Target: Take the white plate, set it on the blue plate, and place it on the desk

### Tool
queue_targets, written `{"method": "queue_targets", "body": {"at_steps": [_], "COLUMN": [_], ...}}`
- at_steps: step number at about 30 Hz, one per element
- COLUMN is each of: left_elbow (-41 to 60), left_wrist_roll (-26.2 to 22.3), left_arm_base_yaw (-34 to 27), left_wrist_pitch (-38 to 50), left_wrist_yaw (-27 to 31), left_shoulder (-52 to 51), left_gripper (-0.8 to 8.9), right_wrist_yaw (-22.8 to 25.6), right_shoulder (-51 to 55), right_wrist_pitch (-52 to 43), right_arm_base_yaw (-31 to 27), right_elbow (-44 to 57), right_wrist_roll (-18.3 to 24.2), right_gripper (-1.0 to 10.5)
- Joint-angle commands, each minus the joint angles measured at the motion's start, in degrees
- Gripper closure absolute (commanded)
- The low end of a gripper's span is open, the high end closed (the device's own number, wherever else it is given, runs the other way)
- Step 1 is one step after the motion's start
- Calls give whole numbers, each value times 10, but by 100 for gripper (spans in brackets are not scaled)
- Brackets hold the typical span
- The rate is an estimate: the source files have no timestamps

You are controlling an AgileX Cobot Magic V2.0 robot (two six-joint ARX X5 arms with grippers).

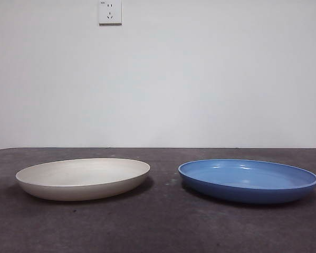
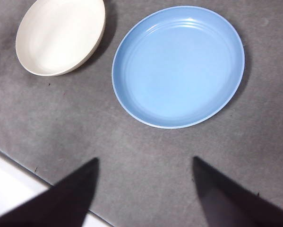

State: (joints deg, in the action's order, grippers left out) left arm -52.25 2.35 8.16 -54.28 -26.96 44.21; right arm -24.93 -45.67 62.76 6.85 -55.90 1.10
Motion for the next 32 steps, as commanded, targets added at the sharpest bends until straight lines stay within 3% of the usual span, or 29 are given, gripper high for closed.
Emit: {"method": "queue_targets", "body": {"at_steps": [1,11,20,32], "left_elbow": [-11,-12,-18,-18], "left_wrist_roll": [0,24,33,33], "left_arm_base_yaw": [1,12,20,20], "left_wrist_pitch": [9,66,164,277], "left_wrist_yaw": [-1,11,92,113], "left_shoulder": [4,79,227,415], "left_gripper": [372,377,381,381], "right_wrist_yaw": [2,3,3,3], "right_shoulder": [-3,-3,-3,-3], "right_wrist_pitch": [-6,-6,-6,-6], "right_arm_base_yaw": [2,2,2,2], "right_elbow": [-10,-10,-10,-10], "right_wrist_roll": [-5,-5,-5,-5], "right_gripper": [569,569,569,569]}}
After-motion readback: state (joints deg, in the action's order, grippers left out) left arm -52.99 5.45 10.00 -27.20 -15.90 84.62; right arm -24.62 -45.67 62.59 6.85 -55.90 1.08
